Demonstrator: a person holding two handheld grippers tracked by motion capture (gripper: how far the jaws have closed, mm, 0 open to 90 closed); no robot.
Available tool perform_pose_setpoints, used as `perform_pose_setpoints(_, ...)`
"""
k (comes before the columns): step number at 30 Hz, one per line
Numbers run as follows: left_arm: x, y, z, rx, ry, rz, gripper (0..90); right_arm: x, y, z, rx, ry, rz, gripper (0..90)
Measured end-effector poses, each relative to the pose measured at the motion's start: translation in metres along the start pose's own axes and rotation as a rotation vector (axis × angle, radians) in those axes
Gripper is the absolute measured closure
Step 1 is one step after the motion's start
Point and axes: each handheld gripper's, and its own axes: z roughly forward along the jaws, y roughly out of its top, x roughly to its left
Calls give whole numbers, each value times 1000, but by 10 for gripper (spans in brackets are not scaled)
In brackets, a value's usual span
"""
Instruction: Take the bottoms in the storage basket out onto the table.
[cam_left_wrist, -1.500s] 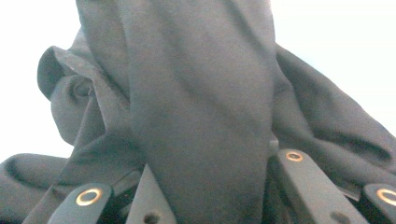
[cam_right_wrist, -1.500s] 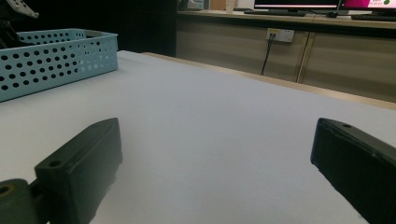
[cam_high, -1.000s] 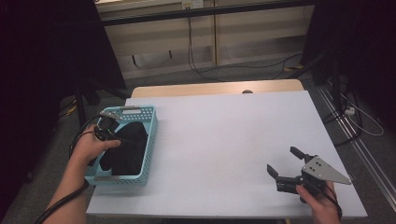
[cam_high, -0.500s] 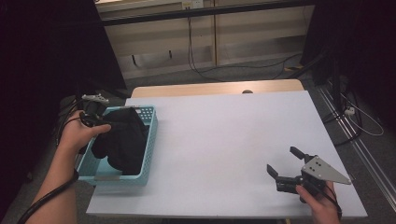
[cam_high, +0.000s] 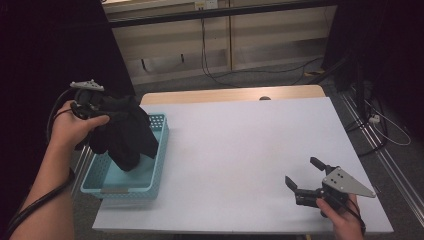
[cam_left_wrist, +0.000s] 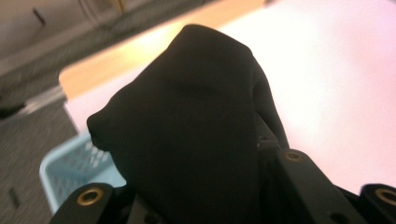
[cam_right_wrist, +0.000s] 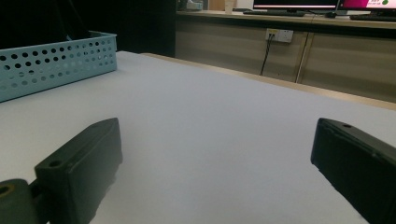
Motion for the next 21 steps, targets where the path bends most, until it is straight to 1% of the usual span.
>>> perform_pose_setpoints(1, -6, 11, -4, -30, -9, 15, 721, 0, 0, 0, 0, 0, 1, 15)
perform_pose_setpoints(2, -10, 17, -6, -44, -3, 26, 721, 0, 0, 0, 1, -1, 3, 15)
perform_pose_setpoints(4, -18, 27, -7, -81, -17, 31, 721, -1, 0, 0, 2, -3, 1, 15)
perform_pose_setpoints(5, -18, 27, -7, -81, -17, 31, 721, -1, 0, 0, 2, -3, 1, 15)
perform_pose_setpoints(6, -22, 31, -6, -98, -17, 34, 721, -1, 0, 0, 1, -5, 0, 15)
perform_pose_setpoints(7, -31, 39, -4, -129, -17, 37, 721, -1, 0, 0, 2, -5, -1, 15)
perform_pose_setpoints(8, -36, 42, -2, -150, -18, 41, 720, -1, 0, 0, 2, -4, -1, 15)
perform_pose_setpoints(9, -36, 42, -2, -150, -18, 41, 720, -1, 0, 0, 2, -4, -1, 15)
perform_pose_setpoints(10, -41, 45, 2, -171, -35, 42, 720, -1, 0, 0, 1, -4, 1, 15)
perform_pose_setpoints(11, -52, 51, 9, -174, -61, 59, 720, -1, 0, 0, 0, -4, -2, 15)
perform_pose_setpoints(12, -52, 51, 9, -174, -61, 59, 720, -1, 0, 0, 0, -4, -2, 15)
perform_pose_setpoints(14, -64, 56, 19, -172, -95, 81, 719, -1, 0, -1, 1, -3, -4, 15)
perform_pose_setpoints(15, -70, 58, 23, -169, -109, 89, 719, -1, 0, -1, 1, -4, -3, 15)
perform_pose_setpoints(16, -83, 62, 32, -167, -139, 112, 719, -2, 0, -1, 3, -4, -3, 15)
perform_pose_setpoints(17, -89, 63, 37, -162, -159, 117, 719, -2, 0, -1, 3, -5, -3, 15)
perform_pose_setpoints(18, -89, 63, 37, -162, -159, 117, 719, -2, 0, -1, 3, -5, -3, 15)
perform_pose_setpoints(20, -101, 65, 47, -147, -183, 138, 718, -2, 0, -1, 1, -4, -2, 15)
perform_pose_setpoints(21, -112, 66, 56, -136, -210, 154, 718, -2, -1, -1, 4, 0, 2, 15)
